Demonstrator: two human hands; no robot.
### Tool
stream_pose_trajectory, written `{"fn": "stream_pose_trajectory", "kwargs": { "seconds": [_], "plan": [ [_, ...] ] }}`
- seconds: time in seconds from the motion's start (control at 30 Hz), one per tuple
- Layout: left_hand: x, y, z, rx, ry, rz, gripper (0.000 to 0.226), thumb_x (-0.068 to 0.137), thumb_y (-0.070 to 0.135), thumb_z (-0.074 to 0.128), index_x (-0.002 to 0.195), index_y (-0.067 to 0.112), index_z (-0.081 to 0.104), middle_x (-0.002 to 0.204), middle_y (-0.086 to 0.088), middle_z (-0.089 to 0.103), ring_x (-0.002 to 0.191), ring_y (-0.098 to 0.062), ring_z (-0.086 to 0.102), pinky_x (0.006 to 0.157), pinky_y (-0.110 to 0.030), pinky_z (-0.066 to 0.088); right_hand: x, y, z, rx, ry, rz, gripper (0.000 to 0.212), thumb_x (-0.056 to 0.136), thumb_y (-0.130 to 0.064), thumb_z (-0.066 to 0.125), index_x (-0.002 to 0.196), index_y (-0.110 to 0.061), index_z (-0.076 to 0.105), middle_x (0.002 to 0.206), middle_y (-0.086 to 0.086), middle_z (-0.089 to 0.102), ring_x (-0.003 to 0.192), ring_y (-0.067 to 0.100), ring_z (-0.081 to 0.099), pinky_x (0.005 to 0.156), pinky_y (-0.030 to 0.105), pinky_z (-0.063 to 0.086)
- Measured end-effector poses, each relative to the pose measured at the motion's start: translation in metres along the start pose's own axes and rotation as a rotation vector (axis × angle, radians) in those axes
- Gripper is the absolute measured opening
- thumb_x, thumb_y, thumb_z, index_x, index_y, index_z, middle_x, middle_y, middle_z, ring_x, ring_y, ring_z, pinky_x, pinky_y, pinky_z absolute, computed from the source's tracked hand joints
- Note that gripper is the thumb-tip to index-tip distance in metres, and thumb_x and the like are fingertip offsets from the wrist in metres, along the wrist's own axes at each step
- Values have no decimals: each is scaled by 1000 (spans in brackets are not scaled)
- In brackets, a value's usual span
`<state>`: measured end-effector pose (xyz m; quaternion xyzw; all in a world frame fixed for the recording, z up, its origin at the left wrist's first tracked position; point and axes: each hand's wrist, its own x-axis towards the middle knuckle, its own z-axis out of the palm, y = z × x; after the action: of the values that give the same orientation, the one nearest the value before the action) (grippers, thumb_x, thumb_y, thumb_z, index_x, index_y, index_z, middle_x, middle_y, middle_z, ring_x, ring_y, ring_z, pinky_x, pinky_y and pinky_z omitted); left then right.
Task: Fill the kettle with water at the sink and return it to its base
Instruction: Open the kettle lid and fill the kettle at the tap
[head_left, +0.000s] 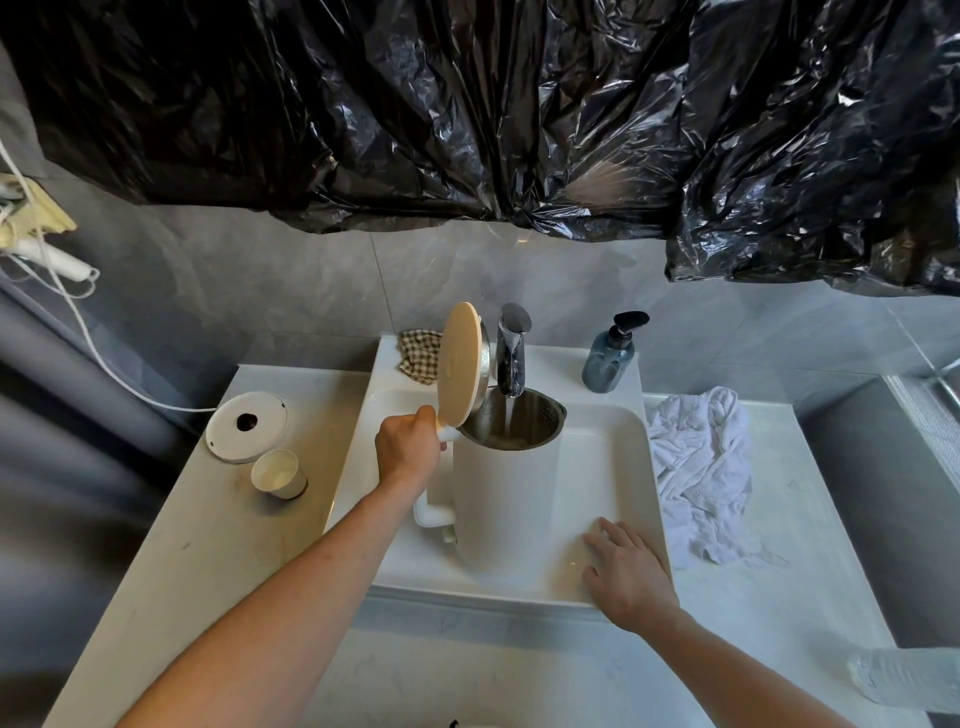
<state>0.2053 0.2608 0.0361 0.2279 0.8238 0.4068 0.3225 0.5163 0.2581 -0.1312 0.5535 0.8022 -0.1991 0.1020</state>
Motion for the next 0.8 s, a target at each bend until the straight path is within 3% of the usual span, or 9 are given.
{"fn": "stream_pose_trajectory", "kwargs": {
  "seconds": [0.5,0.63,0.8],
  "plan": [
    [-1,0,-1,4,8,8,45,101,26,42,86,-4,73,69,-6,67,61,-15,56,55,-25,33,-7,-6,-10,17,7,-15,73,76,-54,20,134,-30,57,163,1,38,151,26,32,122,42,29],
    [-1,0,-1,3,15,2,46,99,26,43,84,-5,74,67,-5,67,61,-14,56,55,-25,33,-6,-6,-9,-7,-2,-13,61,80,-47,30,133,-32,57,161,-1,40,149,25,35,121,39,31],
    [-1,1,-1,1,10,-3,45,99,26,43,86,-4,74,73,-8,70,62,-14,56,54,-25,33,-5,-4,-7,-8,-15,-3,59,78,-47,29,129,-33,57,159,-1,43,147,25,37,120,40,32]
  ]
}}
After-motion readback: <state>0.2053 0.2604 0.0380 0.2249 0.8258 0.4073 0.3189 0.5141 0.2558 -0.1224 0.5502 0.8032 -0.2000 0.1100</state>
